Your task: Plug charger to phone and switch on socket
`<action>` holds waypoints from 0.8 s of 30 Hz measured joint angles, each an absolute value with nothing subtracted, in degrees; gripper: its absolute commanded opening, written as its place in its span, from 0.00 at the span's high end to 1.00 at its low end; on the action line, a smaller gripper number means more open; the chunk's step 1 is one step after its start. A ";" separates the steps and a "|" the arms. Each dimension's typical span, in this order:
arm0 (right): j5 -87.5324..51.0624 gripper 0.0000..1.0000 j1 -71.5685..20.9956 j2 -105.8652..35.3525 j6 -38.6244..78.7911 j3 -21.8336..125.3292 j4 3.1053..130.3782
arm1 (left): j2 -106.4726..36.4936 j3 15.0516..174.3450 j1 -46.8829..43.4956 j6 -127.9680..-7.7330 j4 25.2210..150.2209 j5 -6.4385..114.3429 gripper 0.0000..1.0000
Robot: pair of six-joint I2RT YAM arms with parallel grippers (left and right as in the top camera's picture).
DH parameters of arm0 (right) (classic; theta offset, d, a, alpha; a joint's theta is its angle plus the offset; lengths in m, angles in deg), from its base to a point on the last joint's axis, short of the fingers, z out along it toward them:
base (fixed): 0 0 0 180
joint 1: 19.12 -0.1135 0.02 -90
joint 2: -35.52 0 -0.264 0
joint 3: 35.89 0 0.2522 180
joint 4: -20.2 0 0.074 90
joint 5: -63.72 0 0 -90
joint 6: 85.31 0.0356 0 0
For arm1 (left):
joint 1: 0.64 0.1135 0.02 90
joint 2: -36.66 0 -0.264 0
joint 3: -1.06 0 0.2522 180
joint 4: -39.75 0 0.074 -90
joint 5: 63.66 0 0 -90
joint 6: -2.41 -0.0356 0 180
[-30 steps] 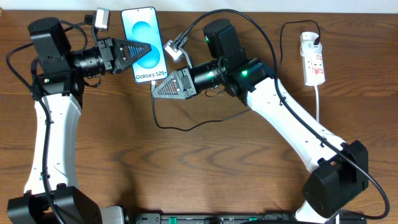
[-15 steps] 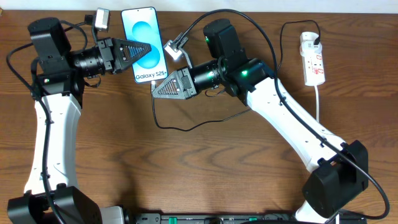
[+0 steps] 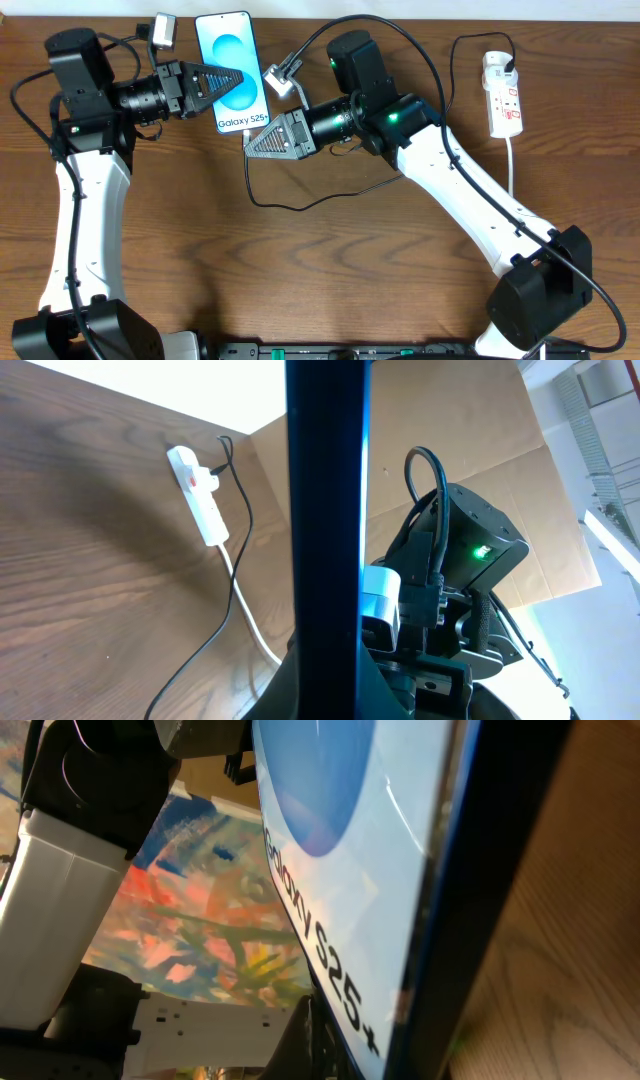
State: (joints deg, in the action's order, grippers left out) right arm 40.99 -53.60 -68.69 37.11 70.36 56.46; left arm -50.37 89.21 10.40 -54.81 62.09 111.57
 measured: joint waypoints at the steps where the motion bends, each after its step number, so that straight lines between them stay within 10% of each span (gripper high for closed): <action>1: 40.90 0.99 -53.71 -68.69 37.11 70.36 56.39 | -50.34 89.21 10.40 -54.81 62.12 111.63 0.93; 24: 40.70 0.98 -53.78 -68.69 36.74 70.36 57.29 | -50.37 89.21 10.45 -55.29 62.22 112.35 0.93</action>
State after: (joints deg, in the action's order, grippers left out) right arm 40.70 -53.78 -68.69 36.74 70.36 57.29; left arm -50.37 89.21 10.45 -55.29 62.22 112.35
